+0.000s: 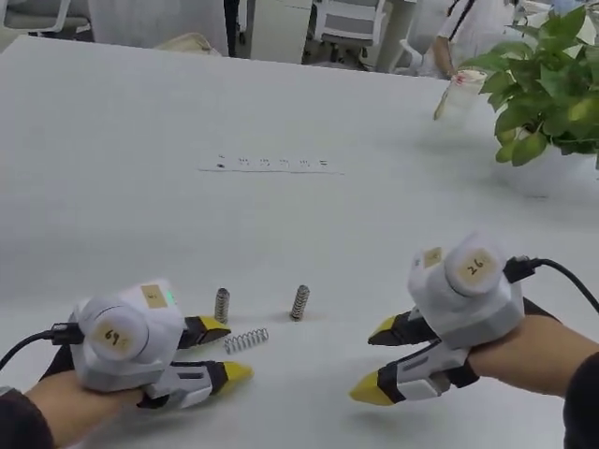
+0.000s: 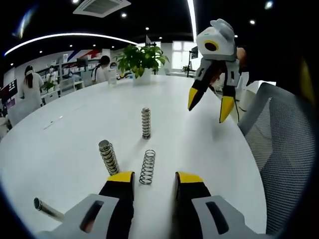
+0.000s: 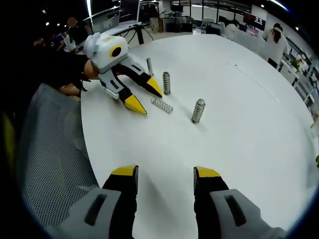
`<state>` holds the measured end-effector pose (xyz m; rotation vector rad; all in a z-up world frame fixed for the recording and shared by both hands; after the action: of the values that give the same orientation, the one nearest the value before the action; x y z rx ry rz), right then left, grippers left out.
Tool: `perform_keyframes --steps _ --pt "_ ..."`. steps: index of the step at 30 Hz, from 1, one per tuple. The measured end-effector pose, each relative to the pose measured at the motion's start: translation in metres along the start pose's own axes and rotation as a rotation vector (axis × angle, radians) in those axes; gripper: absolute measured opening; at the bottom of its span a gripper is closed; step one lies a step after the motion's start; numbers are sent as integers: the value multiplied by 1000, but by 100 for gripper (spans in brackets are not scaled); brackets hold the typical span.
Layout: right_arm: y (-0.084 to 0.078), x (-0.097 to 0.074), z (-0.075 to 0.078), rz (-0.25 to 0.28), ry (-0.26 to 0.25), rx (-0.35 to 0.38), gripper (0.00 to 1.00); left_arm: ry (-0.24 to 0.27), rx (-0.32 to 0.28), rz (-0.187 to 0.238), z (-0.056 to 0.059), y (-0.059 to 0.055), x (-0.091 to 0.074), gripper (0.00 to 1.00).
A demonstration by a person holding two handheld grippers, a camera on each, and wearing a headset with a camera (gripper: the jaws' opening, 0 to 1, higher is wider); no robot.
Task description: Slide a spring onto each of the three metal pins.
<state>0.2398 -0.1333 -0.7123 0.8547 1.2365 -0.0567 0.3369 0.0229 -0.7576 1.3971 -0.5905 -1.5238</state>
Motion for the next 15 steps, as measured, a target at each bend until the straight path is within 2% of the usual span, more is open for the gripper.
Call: perform_keyframes --steps 11,15 --pt "-3 0 1 -4 3 8 42 18 -7 5 -6 0 4 16" --pt "-3 1 1 -4 7 7 42 25 15 10 -7 1 5 11"
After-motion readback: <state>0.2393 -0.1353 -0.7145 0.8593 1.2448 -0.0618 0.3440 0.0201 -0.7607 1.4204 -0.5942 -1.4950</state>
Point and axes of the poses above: the centre of the closed fingertips' face, and the gripper's own axes: x roughly forward along the fingers, z roughly to its right, y roughly out of its top, the point moved 5 cm from there along -x, roughly backward along the fingers, and after that the axes turned 15 degrees about -x, right-handed, at the moved point
